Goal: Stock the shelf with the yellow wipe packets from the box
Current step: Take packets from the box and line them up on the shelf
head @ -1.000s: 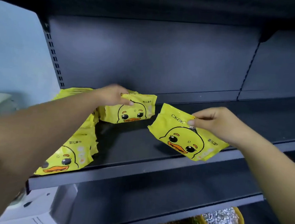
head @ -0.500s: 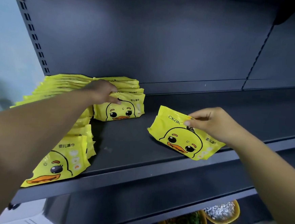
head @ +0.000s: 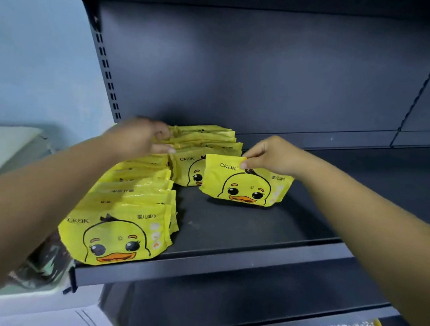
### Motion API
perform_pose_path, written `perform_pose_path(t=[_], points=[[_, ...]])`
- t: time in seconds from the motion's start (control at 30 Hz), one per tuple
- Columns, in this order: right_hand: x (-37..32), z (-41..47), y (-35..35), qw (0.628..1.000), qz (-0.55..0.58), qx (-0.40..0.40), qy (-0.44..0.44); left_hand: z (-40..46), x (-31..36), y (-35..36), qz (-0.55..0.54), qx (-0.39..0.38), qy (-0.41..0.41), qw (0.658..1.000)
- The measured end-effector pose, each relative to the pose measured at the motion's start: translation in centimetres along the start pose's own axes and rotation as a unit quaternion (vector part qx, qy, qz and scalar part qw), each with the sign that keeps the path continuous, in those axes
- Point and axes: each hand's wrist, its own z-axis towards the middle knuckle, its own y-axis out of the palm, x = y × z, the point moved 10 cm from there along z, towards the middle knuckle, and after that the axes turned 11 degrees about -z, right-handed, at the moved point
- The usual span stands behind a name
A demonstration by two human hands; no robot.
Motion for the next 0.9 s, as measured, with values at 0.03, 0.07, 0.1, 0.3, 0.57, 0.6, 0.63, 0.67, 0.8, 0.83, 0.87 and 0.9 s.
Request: perform_pose_path(t=[0.03, 0.07, 0.1, 0.3, 0.57, 0.6, 0.63, 0.67, 0.8, 0.83, 0.87, 0.9], points=[[-0.8, 0.9, 0.7, 1.0, -0.021, -0.01, -0.008, -1.1, 0.0, -0.8, 0.005, 0.012, 0.01, 1.0], [-1.6, 1.8, 1.5, 0.999, -0.042, -0.02, -0.015, -2.3, -0.1, -1.5, 0.009, 0.023, 0.012, 1.0], [-2.4, 2.6, 2.4, 0.997, -0.064, -0.03, -0.022, -3.3, -0.1, -2.2, 0.013, 0.031, 0.011, 0.999], [-5.4, 6.0, 4.8, 0.977, -0.208, -0.019, -0.053, -8.5, 0.4, -4.0, 0.012, 0.04, 0.017, 0.999], [-5.7, 6.5, 4.5, 0.934, -0.338, 0.117, 0.006, -12.6, 1.6, -3.8, 0.045, 0.045, 0.023, 0.998], [-5.9, 5.9, 4.5, 0.924, -0.356, 0.14, 0.0, -12.9, 1.7, -3.7, 0.032, 0.045, 0.024, 0.998], [-6.2, 5.1, 4.4, 0.917, -0.364, 0.162, -0.01, -13.3, 1.7, -3.7, 0.021, 0.042, 0.021, 0.999], [-6.5, 4.4, 4.3, 0.916, -0.358, 0.178, -0.021, -13.6, 1.9, -3.7, 0.013, 0.041, 0.019, 0.999], [-8.1, 0.2, 4.0, 0.929, -0.306, 0.188, -0.086, -14.9, 3.5, -4.1, 0.012, 0.063, 0.018, 0.998], [-8.4, -1.2, 3.9, 0.933, -0.286, 0.194, -0.102, -15.3, 4.2, -4.3, 0.008, 0.075, 0.019, 0.997], [-8.7, -2.7, 3.6, 0.935, -0.26, 0.207, -0.122, -15.8, 5.2, -4.6, 0.001, 0.09, 0.023, 0.996], [-9.2, -4.7, 3.2, 0.932, -0.237, 0.229, -0.15, -16.4, 6.3, -4.8, -0.009, 0.104, 0.031, 0.994]])
